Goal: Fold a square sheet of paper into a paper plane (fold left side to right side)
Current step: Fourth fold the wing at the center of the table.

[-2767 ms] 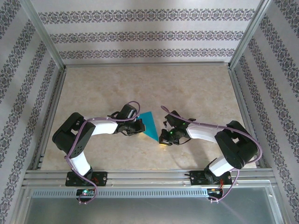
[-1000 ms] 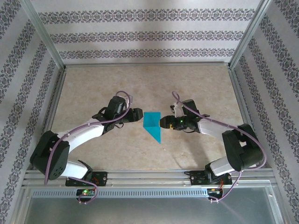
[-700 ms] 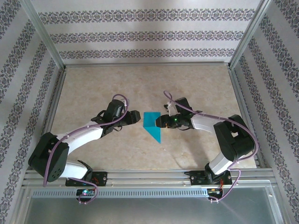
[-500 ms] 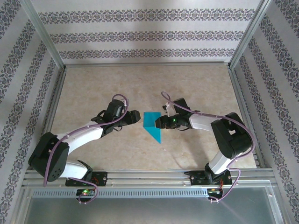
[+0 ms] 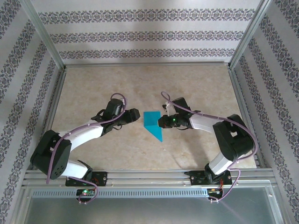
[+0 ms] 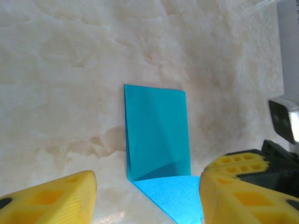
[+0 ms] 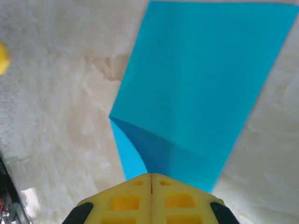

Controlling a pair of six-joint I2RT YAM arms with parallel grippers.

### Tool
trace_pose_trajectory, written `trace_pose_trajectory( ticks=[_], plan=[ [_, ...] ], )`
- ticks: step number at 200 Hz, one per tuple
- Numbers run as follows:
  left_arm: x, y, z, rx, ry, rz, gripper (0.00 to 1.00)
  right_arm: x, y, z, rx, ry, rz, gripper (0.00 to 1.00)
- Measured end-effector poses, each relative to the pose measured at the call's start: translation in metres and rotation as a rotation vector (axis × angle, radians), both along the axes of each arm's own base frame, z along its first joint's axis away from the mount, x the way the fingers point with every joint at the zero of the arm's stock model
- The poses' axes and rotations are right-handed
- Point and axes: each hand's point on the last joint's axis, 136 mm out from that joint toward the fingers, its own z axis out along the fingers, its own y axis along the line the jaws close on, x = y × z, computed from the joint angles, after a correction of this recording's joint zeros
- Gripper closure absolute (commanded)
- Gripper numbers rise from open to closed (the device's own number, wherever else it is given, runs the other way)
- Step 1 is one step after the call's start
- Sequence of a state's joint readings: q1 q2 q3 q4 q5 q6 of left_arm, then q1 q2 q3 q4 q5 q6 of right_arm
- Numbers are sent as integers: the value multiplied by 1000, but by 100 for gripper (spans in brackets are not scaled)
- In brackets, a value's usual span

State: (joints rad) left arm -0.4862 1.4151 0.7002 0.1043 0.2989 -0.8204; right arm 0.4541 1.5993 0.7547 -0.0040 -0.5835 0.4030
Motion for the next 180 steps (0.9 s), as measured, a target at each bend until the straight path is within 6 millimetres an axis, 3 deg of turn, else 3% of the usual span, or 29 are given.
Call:
trace_pose_trajectory(
  ticks=[36,95,133,180],
  plan=[
    [4,-15,-14,-70,61,-18,42,2,-5,26,30,-75,-10,100],
    [26,-49,-30,-175,127,-81,48,-1,-15,24,27,-71,-31,100],
    [37,-60,-42,-197,153,-92,49,-1,-17,27,32,-82,-38,100],
    [42,-68,-54,-210,192,-109,67,-1,-18,28,35,-86,-40,100]
  ],
)
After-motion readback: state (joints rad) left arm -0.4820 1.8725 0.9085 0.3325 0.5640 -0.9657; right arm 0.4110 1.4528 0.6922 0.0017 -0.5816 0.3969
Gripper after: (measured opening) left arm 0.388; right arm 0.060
